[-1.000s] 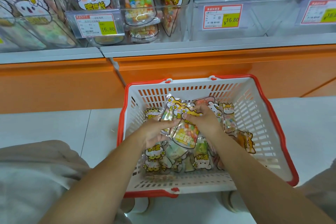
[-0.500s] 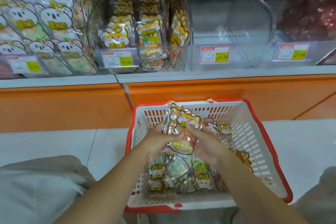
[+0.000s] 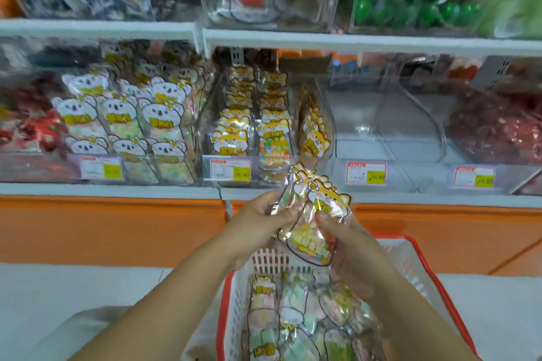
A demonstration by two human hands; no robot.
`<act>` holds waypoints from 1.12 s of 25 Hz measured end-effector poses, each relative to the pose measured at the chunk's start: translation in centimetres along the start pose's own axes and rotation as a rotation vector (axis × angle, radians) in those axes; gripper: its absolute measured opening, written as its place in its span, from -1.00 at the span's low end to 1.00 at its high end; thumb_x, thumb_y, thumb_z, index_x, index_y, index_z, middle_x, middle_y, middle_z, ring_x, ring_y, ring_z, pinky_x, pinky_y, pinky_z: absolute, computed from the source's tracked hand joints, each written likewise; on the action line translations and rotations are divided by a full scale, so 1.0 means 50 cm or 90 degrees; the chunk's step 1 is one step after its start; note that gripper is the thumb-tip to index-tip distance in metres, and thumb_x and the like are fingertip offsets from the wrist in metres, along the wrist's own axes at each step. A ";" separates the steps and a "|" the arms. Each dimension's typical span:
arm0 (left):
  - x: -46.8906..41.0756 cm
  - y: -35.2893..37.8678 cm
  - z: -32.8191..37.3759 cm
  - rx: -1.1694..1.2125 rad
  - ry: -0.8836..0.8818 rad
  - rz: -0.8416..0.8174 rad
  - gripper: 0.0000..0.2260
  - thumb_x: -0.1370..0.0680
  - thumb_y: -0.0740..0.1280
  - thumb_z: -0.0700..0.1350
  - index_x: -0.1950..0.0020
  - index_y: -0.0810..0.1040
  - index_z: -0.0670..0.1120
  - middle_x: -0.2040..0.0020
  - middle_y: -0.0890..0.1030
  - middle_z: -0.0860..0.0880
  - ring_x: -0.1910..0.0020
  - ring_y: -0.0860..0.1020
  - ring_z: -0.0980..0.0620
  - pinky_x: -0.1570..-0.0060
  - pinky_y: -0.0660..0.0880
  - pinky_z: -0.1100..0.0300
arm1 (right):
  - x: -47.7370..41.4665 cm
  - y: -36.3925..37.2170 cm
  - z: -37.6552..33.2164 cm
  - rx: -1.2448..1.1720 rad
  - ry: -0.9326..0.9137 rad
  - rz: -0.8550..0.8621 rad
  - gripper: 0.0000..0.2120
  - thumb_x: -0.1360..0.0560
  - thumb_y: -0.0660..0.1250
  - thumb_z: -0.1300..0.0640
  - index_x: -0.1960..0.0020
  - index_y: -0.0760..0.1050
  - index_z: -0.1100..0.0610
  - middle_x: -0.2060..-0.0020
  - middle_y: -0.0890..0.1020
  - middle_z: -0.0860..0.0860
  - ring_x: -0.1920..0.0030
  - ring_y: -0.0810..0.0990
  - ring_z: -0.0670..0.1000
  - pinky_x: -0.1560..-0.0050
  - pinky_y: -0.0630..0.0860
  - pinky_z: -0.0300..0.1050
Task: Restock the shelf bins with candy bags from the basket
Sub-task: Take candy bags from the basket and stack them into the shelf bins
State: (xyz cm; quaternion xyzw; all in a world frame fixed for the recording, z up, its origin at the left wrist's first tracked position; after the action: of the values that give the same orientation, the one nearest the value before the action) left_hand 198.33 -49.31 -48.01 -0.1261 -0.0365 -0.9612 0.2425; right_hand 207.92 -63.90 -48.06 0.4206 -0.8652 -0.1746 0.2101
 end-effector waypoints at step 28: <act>-0.135 -0.243 0.125 -0.904 0.347 0.368 -0.49 -0.50 0.08 0.12 -0.27 0.60 -0.09 -0.33 0.55 -0.03 -0.46 0.35 -0.06 -0.22 0.47 0.00 | -0.579 0.276 -0.161 0.968 -0.221 0.187 -0.43 -0.51 0.33 -0.04 -0.47 0.28 0.02 -0.36 0.45 0.13 -0.37 0.37 0.19 -0.26 0.42 -0.02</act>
State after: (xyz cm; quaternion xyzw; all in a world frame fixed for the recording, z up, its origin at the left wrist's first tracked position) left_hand 199.71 -34.69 -43.84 -0.0159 0.6761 -0.6514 0.3439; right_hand 219.14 -33.63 -40.87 0.2972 -0.8140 0.4307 -0.2520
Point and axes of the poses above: each hand's wrist, its own x-axis away from the middle knuckle, its own y-axis out of the palm, z = x × y, the point moved 1 cm from there along -x, towards the middle knuckle
